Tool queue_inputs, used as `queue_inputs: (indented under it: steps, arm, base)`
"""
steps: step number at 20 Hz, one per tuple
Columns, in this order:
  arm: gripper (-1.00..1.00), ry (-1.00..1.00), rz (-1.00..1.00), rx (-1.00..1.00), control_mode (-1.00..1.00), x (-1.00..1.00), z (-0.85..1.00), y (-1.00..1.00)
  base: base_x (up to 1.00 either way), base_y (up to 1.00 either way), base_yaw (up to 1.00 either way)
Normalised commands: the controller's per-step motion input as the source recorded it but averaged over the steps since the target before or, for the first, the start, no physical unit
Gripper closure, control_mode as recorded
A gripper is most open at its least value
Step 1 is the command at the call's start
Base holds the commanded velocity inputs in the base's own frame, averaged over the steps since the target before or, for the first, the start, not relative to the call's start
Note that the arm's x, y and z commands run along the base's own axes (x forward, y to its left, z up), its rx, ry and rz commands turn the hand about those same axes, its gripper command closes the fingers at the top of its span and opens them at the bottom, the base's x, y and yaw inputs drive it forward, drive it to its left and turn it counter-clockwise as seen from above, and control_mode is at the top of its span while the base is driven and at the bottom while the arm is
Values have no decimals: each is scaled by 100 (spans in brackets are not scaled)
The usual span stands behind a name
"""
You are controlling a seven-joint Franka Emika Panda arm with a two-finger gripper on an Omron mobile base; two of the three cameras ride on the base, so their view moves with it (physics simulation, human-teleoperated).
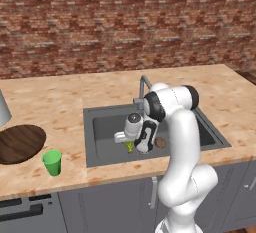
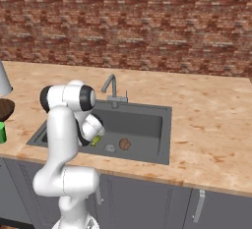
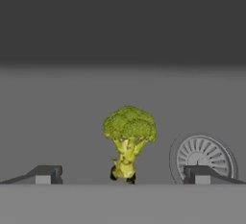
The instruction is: Remove the broccoli and potato from the sink. Then move the bowl and cup from the counter to the sink for washing.
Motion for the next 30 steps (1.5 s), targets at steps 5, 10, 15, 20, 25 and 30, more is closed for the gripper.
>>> queue_inputs:
  steps: [5,10,15,20,25,30]
  arm:
    - [-100,0,0,0,-100,19,-8,-10]
    - [-100,1,0,0,-100,17,-9,-8]
    - [-100,6,0,0,-100,14,-9,-7]
    - [-100,7,0,0,-100,12,-11,0]
    - [-100,2,0,0,-100,15,-7,0]
    - [-100,0,0,0,-100,15,-7,0]
  base:
    - [0,0,0]
    - [0,0,0]
    - [0,0,0]
    - [0,0,0]
    - [0,0,0]
    - [0,0,0]
